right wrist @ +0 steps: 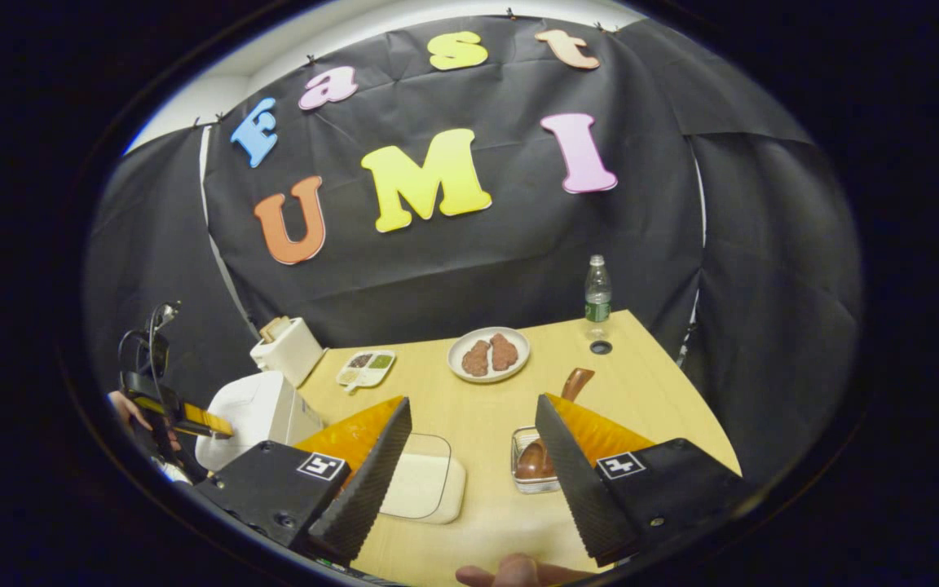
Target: Close the left gripper, press the button to open the rice cooker; take a wooden spoon from the chopstick holder with the right hand, scoop a spoonful of rice and pour it into the rice cooker, then put the wooden spoon back into the chopstick holder.
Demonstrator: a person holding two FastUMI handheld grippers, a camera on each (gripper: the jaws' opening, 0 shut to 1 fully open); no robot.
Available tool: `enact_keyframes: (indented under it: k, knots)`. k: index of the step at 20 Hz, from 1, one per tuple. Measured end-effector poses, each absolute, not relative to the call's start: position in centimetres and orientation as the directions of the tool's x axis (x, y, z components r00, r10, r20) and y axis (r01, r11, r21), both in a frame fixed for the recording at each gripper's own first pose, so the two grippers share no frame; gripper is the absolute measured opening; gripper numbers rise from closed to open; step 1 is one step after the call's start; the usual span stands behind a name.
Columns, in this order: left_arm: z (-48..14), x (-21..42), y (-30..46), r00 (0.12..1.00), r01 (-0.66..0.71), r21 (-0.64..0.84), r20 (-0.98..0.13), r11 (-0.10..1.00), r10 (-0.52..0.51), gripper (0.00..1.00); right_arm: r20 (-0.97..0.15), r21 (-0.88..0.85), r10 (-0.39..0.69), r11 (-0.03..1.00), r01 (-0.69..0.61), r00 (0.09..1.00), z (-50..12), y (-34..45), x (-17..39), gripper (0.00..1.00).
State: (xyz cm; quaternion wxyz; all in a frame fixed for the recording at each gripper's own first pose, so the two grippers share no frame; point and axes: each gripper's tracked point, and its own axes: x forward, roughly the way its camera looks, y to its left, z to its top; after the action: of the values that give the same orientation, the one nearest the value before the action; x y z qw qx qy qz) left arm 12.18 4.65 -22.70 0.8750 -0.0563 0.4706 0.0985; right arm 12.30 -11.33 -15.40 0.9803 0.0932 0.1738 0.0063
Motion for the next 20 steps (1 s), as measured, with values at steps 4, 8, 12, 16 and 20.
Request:
enact_keyframes:
  k: [4, 8, 12, 16, 20]
  knots:
    - [-22.9, 12.1, 4.7, 0.513, -0.269, -0.005, -0.847, 0.963, 0.138, 1.0, -0.359, 0.208, 0.106, 0.978, -0.031, 0.927, -16.3, -11.1, 13.9, 0.97]
    - [-22.6, 12.2, 4.6, 0.52, -0.247, -0.008, -0.845, 0.969, 0.126, 0.99, -0.333, 0.206, 0.099, 0.978, -0.031, 0.938, -15.2, -12.0, 13.6, 0.96]
    - [-20.7, 12.3, 3.9, 0.595, -0.23, -0.063, -0.799, 0.971, 0.089, 0.95, -0.285, 0.194, 0.064, 0.981, -0.008, 0.956, -13.3, -11.5, 10.5, 0.97]
    - [-14.8, 10.0, 2.6, 0.754, -0.136, -0.108, -0.656, 0.985, 0.032, 0.95, -0.211, 0.145, 0.031, 0.989, 0.0, 0.977, -10.0, -9.6, 5.8, 0.96]
    - [-6.3, 5.4, 0.7, 0.902, 0.011, -0.109, -0.428, 0.994, -0.056, 0.95, -0.134, 0.099, -0.03, 0.994, 0.044, 0.991, -6.5, -8.3, 0.6, 0.97]
